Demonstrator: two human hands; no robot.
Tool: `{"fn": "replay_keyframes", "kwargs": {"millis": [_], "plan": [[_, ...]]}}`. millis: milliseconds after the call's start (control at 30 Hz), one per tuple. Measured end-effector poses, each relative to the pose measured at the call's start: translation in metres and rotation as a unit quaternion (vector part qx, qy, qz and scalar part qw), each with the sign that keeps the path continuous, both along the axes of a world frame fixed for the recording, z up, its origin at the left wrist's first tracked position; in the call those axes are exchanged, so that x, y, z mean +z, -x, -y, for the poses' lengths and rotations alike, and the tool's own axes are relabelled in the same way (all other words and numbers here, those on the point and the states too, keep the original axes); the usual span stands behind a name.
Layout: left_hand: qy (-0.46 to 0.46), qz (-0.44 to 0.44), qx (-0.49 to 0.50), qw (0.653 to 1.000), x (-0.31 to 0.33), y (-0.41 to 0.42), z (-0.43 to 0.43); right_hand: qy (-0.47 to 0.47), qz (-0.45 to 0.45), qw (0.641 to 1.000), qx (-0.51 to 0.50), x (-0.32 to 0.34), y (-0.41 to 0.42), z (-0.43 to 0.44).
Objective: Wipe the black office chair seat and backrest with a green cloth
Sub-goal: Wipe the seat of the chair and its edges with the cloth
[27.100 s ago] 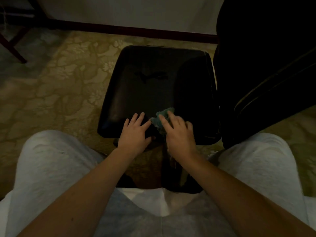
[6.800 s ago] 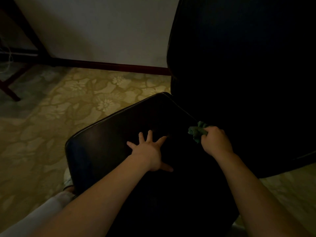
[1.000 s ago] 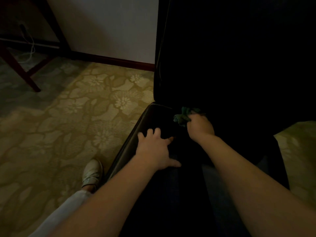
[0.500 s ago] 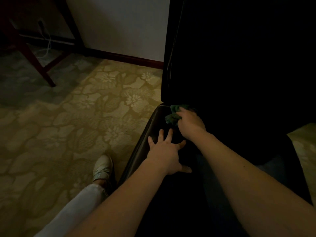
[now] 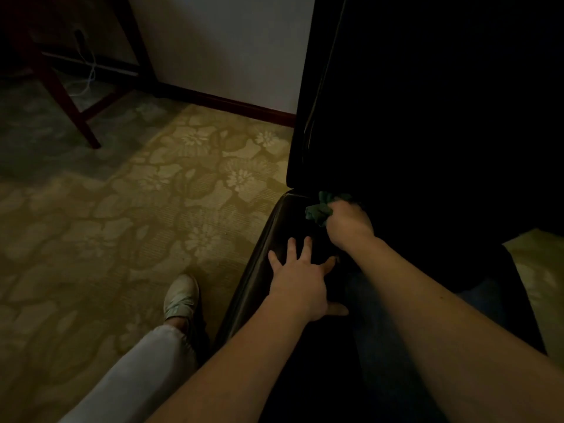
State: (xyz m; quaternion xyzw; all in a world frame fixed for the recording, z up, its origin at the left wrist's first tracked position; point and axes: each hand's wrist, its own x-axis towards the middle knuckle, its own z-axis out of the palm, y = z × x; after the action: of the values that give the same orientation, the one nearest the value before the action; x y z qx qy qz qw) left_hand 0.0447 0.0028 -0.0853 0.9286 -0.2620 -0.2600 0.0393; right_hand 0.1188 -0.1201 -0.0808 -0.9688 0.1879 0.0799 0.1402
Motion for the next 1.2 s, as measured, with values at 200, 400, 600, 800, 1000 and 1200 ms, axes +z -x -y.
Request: {"fn": "replay_keyframes", "kwargs": {"millis": [200, 400, 600, 800, 1000, 1200], "plan": [[0.013, -0.012, 0.009, 1.000, -0.003, 0.004, -0.004, -0.014, 0.000, 0.991, 0.133, -0.002, -0.013, -0.019], [0.036, 0.020, 0.000, 0.999, -0.006, 0.004, -0.012, -0.052, 0.021, 0.995, 0.082, -0.003, -0.001, 0.012], [0.017, 0.041, -0.011, 0.999, -0.005, 0.000, -0.021, -0.019, 0.009, 0.999, 0.033, 0.001, -0.003, 0.002], [0.003, 0.020, -0.018, 1.000, -0.006, -0.003, -0.017, -0.001, 0.015, 0.998, 0.056, 0.001, -0.024, -0.021], [0.014, 0.015, -0.007, 1.000, -0.010, -0.001, -0.019, -0.021, 0.031, 0.992, 0.124, -0.004, -0.033, -0.031], [0.011, 0.025, -0.017, 0.999, -0.008, -0.003, -0.018, -0.004, 0.041, 0.997, 0.063, -0.006, -0.023, -0.003]]}}
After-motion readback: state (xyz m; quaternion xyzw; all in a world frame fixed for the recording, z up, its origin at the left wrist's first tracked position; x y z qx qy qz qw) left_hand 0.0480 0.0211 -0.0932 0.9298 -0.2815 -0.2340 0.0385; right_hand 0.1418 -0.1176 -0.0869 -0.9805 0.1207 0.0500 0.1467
